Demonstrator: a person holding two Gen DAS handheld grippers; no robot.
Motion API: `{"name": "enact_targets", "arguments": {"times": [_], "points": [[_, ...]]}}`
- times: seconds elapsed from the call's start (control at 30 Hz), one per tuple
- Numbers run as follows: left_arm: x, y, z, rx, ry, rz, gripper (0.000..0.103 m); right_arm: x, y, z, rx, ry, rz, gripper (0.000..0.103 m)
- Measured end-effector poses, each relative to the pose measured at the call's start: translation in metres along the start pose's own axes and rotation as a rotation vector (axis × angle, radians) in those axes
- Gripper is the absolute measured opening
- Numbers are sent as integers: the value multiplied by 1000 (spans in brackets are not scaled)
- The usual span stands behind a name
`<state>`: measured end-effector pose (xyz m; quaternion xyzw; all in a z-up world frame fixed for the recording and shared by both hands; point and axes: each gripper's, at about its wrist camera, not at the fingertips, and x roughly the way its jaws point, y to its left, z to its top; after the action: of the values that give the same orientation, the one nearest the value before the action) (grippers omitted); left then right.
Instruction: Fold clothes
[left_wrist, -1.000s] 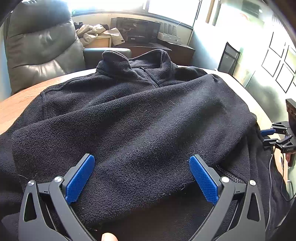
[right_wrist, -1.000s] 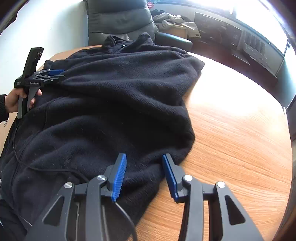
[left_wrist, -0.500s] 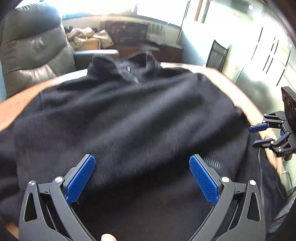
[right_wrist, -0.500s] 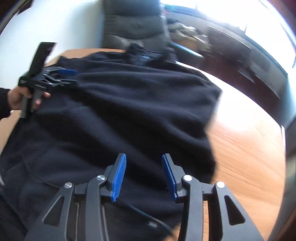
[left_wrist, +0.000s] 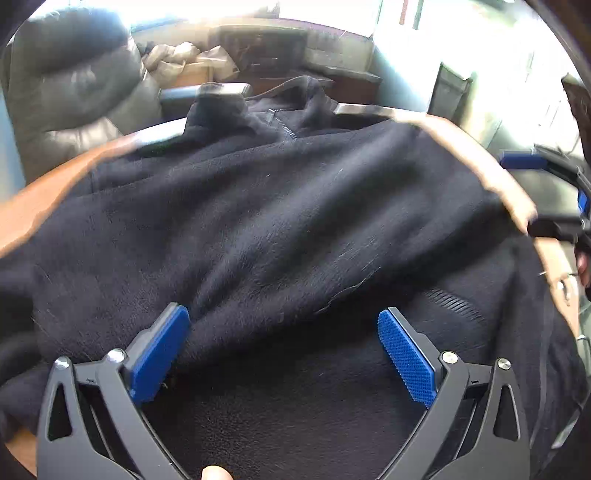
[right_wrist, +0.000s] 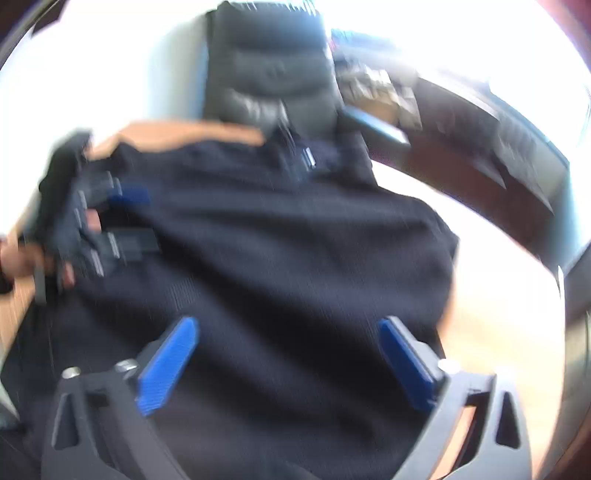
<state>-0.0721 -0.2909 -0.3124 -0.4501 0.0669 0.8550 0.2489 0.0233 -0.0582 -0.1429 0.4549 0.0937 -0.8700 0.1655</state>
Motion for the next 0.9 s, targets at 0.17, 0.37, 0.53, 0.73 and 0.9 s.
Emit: {"name": "enact_targets", "arguments": {"times": [0.17,0.37,0.53,0.73,0.9], "points": [[-14,5,0,-26,-43,-13,103,73,-17,26,129,93,-32,103],[-99,91,-23,-276,-195,34,103,85,-31,13,189,188,-81,103],[-184,238,-94,-676,-264,203,103,95,-22,24,196,195,-120,103],[-220,343,-174,-1004,-293,312,103,95,-14,24,211,155,-141,103],[-238,405,-228,-1211,-346,338,103,106,-10,31,213,170,-145,103]]}}
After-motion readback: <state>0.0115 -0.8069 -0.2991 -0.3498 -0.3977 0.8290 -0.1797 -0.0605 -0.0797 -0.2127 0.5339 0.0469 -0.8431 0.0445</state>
